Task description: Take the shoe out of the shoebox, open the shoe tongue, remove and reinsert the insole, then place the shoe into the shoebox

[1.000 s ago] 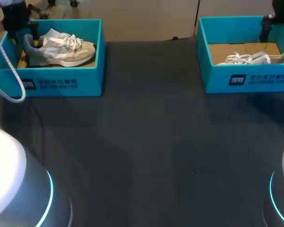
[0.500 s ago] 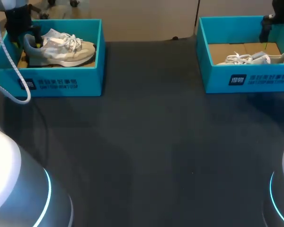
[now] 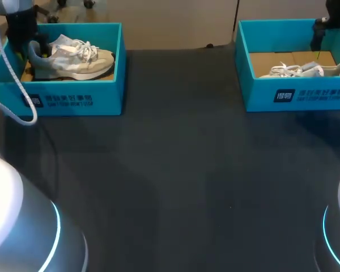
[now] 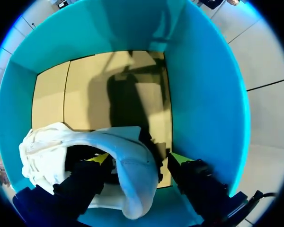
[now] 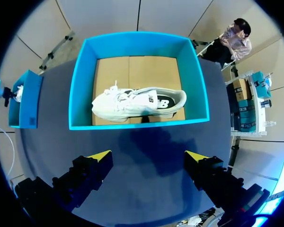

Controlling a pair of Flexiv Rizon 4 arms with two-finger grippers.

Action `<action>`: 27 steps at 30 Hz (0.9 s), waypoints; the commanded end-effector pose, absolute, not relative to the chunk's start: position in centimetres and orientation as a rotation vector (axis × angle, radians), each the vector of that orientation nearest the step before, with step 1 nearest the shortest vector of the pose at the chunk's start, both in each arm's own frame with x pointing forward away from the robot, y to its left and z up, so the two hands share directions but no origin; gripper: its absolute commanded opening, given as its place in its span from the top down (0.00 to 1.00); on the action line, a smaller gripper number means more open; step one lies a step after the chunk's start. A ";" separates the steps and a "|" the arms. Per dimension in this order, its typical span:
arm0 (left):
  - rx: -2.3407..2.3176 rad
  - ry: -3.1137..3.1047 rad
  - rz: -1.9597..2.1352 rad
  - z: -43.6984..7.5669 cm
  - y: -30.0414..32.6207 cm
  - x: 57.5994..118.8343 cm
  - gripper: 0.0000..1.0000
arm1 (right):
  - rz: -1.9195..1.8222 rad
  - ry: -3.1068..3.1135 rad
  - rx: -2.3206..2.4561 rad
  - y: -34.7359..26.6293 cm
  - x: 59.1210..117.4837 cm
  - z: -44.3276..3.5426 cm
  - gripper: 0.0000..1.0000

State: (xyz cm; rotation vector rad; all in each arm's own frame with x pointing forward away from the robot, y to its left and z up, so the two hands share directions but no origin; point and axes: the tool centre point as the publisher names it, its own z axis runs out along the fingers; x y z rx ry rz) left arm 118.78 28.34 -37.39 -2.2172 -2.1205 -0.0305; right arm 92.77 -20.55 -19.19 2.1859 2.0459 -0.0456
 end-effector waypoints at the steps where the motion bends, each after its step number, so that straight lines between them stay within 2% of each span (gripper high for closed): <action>1: -2.217 -2.118 -0.019 -38.1 28.4 119.5 0.28 | -0.045 2.045 2.186 -20.5 92.7 -19.2 0.00; 4: -2.219 -2.116 -0.019 -38.1 28.4 119.5 0.25 | -0.045 2.045 2.186 -20.5 92.7 -19.2 0.00; 8: -2.218 -2.111 -0.017 -38.4 28.4 119.6 0.28 | -0.045 2.045 2.186 -20.5 92.7 -19.2 0.00; 11: -2.212 -2.102 -0.016 -38.6 28.4 119.6 0.42 | -0.045 2.045 2.186 -20.5 92.7 -19.2 0.00; 13: -2.202 -2.095 -0.034 -38.6 28.4 119.6 0.60 | -0.045 2.045 2.186 -20.5 92.7 -19.2 0.00; 14: -2.202 -2.094 -0.032 -38.6 28.4 119.7 0.73 | -0.045 2.045 2.186 -20.5 92.7 -19.2 0.00; 15: -2.203 -2.092 -0.031 -38.6 28.4 119.7 0.91 | -0.045 2.045 2.186 -20.5 92.7 -19.2 0.00; 16: -2.203 -2.089 -0.032 -38.6 28.4 119.7 1.00 | -0.045 2.045 2.186 -20.5 92.7 -19.2 0.00; 27: -2.213 -2.072 -0.030 -38.5 28.8 119.8 1.00 | -0.045 2.045 2.186 -20.5 92.7 -19.2 0.00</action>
